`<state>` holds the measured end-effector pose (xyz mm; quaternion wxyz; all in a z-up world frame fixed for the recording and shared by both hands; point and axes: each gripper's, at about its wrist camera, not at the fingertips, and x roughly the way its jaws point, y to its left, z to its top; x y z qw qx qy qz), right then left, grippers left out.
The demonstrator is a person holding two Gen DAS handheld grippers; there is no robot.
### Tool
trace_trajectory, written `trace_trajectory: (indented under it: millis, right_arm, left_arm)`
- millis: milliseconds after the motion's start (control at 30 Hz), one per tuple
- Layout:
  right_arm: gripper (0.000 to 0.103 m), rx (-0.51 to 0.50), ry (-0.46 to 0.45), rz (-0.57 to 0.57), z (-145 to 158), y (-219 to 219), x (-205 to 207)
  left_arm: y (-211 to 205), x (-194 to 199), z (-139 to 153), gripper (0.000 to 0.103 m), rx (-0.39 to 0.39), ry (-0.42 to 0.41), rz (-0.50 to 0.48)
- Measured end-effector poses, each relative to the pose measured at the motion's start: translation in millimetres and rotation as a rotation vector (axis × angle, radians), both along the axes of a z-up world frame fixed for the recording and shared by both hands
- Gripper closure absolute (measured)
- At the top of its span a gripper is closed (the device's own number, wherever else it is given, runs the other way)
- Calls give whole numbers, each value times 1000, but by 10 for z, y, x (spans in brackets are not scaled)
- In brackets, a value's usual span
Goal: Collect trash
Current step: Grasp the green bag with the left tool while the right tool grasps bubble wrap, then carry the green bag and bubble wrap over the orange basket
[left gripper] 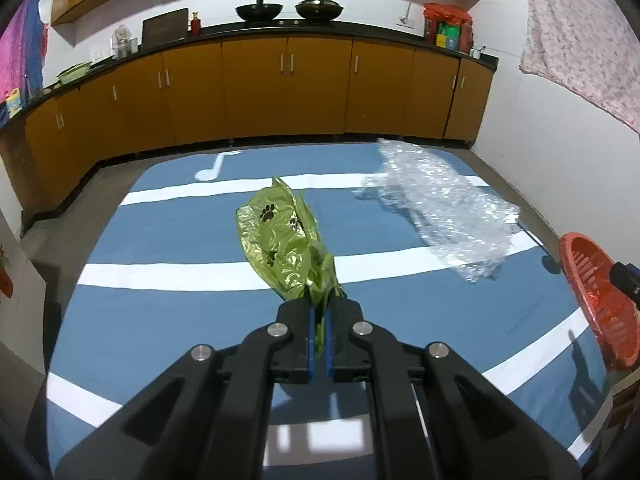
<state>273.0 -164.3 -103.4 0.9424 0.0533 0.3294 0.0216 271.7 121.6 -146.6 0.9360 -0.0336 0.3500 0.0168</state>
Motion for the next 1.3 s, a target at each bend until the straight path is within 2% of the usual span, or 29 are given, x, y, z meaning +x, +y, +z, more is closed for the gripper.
trace_trajectory:
  millis: [233, 467, 633, 833, 967, 1000, 1033, 1100, 1133, 1167, 1200, 1300]
  right_arm:
    - [32, -15, 28, 32, -126, 213, 200]
    - [32, 37, 36, 41, -180, 290, 596]
    - [32, -6, 21, 39, -168, 416, 932]
    - [32, -25, 66, 1, -295, 512, 1381]
    - [32, -12, 140, 2, -443, 495, 1577]
    - [38, -6, 159, 8, -468, 493, 1600]
    - [52, 5, 177, 21, -498, 495, 1613]
    - [68, 18, 204, 52, -528, 512, 1604]
    - [80, 11, 200, 66, -524, 533, 1558]
    - [87, 1, 191, 76, -509, 549, 1512]
    - [93, -3, 186, 83, -499, 570, 1473]
    - [97, 0, 162, 105, -411, 588, 1301]
  left_arm:
    - [296, -41, -10, 98, -16, 6, 26]
    - [470, -54, -23, 98, -60, 3, 39]
    - [548, -28, -12, 98, -67, 0, 35]
    - [611, 8, -32, 98, -73, 5, 28]
    - [613, 19, -30, 98, -65, 4, 13]
    - [612, 24, -31, 98, -64, 4, 10]
    - [610, 27, -31, 98, -65, 3, 8]
    - [604, 25, -35, 98, -66, 1, 5]
    - [601, 23, -36, 98, -68, 0, 4]
    - [600, 21, -37, 98, -68, 0, 3]
    - [592, 14, -32, 98, -69, -2, 0]
    - [580, -27, -8, 98, -77, -10, -4]
